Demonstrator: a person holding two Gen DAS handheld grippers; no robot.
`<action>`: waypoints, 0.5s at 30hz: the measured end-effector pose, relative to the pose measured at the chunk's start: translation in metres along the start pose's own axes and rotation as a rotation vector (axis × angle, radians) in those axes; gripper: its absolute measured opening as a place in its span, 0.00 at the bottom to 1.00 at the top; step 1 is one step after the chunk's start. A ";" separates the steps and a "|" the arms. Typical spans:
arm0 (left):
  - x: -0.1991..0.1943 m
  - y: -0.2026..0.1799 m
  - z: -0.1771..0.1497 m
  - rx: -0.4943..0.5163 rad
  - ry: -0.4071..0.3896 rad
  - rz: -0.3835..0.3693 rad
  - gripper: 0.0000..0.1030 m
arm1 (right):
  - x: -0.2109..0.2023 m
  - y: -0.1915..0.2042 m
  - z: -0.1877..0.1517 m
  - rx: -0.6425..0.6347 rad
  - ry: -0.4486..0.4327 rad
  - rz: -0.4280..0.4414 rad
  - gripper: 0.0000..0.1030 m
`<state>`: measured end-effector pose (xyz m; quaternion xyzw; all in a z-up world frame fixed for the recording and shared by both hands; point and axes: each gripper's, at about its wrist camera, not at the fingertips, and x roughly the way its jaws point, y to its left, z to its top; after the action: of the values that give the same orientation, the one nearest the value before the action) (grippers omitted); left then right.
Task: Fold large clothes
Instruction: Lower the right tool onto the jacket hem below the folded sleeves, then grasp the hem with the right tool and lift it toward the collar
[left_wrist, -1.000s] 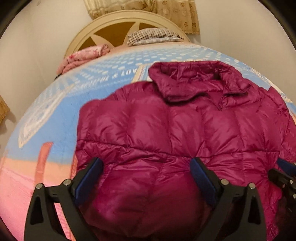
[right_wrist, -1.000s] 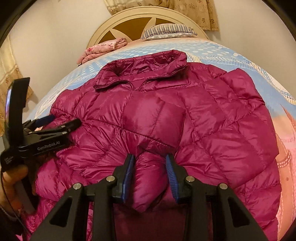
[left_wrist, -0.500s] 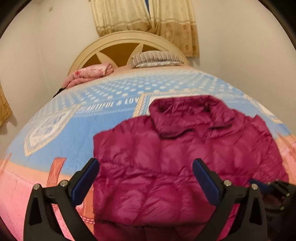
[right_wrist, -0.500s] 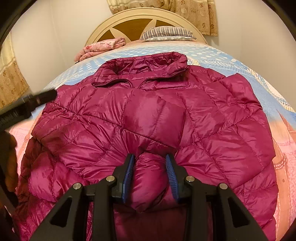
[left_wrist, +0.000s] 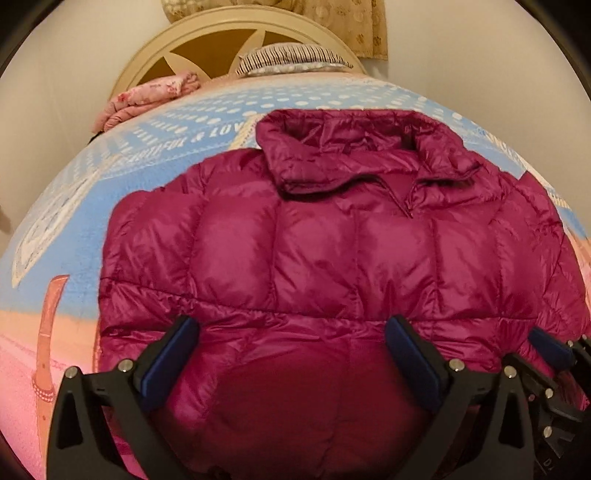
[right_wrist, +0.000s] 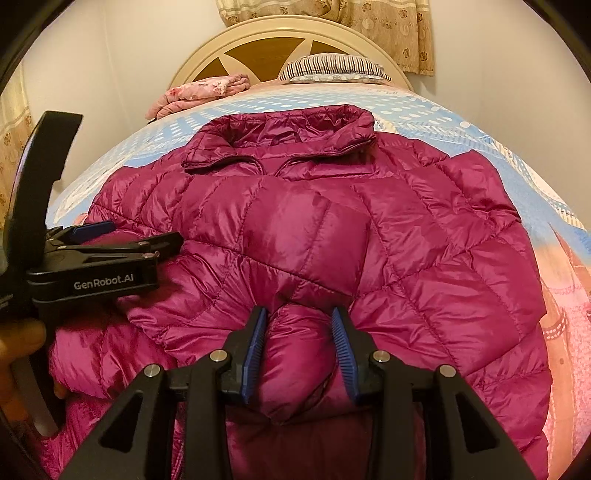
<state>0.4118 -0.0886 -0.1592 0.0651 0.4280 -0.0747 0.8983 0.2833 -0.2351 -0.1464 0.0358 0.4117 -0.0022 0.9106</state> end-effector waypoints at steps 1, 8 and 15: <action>0.003 0.001 0.000 -0.004 0.011 -0.010 1.00 | 0.000 0.000 0.000 -0.002 0.000 -0.002 0.38; 0.007 0.002 -0.003 -0.025 0.018 -0.028 1.00 | 0.001 0.000 0.000 -0.002 0.002 -0.013 0.41; 0.007 0.004 -0.005 -0.032 0.009 -0.032 1.00 | 0.002 0.000 0.000 0.000 0.006 -0.018 0.43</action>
<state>0.4130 -0.0840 -0.1672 0.0440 0.4341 -0.0818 0.8961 0.2843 -0.2352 -0.1476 0.0320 0.4147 -0.0101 0.9093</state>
